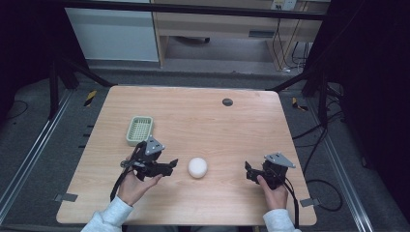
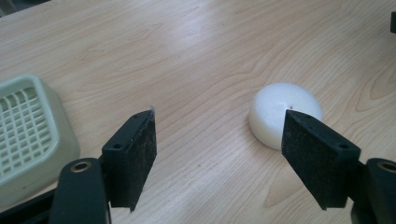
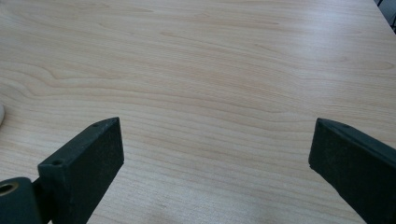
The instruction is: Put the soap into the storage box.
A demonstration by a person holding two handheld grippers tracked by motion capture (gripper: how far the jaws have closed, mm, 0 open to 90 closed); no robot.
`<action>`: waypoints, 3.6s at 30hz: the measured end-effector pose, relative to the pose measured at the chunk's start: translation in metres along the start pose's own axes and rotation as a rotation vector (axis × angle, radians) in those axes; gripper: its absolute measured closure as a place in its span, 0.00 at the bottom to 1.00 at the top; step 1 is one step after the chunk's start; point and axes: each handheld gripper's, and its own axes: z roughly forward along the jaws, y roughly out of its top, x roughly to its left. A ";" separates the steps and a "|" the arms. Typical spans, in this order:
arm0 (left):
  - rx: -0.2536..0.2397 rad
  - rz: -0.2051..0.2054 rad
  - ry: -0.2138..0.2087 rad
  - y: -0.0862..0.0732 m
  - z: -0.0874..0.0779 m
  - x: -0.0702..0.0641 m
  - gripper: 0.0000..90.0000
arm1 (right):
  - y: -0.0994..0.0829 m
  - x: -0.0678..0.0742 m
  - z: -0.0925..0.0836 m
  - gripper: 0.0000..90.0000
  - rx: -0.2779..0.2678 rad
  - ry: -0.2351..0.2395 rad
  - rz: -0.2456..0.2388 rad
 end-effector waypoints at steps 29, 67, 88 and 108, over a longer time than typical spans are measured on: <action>0.094 0.068 -0.069 0.017 0.048 -0.038 0.24 | 0.001 0.001 0.001 0.04 0.000 0.009 0.001; 0.227 0.091 -0.080 0.017 0.096 -0.057 0.20 | 0.001 0.003 0.001 0.04 0.005 0.024 0.005; 0.270 0.069 -0.102 0.014 0.107 -0.056 0.26 | 0.001 0.003 0.002 0.04 0.010 0.022 -0.001; 0.285 0.088 -0.080 0.013 0.107 -0.058 0.27 | 0.001 0.003 0.001 0.04 0.008 0.022 -0.004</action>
